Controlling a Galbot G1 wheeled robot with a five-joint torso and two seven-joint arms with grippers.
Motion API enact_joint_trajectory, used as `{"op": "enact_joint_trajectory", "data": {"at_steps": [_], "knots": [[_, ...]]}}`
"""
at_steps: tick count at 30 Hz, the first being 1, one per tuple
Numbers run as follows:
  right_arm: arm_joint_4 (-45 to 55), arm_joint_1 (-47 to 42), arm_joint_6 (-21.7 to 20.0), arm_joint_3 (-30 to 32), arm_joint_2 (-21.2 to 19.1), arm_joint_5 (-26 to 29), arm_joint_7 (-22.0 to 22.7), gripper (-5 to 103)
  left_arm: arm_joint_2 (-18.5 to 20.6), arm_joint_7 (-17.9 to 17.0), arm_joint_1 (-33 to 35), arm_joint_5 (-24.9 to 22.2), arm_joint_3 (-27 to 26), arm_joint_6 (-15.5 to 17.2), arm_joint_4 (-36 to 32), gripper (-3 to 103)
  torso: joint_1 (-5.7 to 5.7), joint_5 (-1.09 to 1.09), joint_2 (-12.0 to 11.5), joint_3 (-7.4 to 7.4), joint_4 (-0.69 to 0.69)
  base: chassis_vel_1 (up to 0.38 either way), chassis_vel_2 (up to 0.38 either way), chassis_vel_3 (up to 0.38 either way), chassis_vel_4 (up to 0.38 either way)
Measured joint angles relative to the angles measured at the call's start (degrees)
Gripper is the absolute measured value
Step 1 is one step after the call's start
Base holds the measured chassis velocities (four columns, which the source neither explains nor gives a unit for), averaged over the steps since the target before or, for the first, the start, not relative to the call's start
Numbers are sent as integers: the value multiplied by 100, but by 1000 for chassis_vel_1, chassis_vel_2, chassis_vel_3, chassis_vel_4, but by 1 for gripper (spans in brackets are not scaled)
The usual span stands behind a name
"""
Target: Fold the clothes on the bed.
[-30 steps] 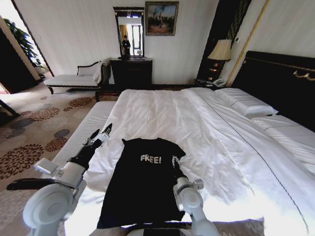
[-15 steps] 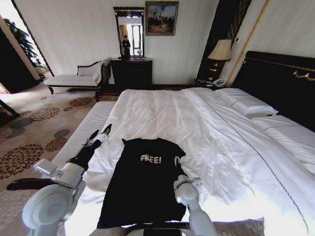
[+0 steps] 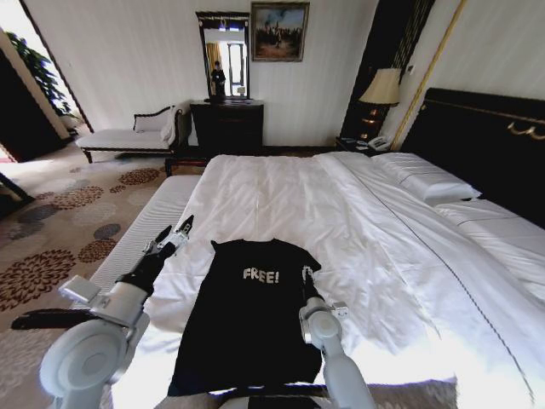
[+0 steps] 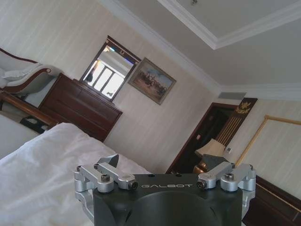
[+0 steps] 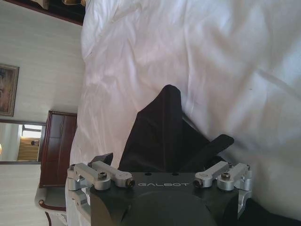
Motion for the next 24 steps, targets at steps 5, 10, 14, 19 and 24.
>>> {"op": "enact_joint_trajectory", "data": {"at_steps": [5,10,14,19,24], "knots": [[-140,187,20,224,1,28,-3,88,-3,0,11,3,-11,-3,0,100,0,0,0,0,0,0,0,0,0],[-149,203,26,407,-90,85,-3,71,-1,0,16,2,-20,-9,0,100,0,0,0,0,-1,0,0,0,0],[-156,205,28,455,-117,97,-4,54,-24,0,15,27,25,-10,0,100,0,0,0,0,-1,0,0,0,0],[-123,131,27,416,-129,66,-27,37,-26,1,20,55,47,-10,0,100,0,0,0,0,0,0,0,0,0],[-6,-20,16,316,-144,4,-85,21,-3,2,29,48,10,-17,0,100,0,0,0,-1,0,0,0,0,0]]}}
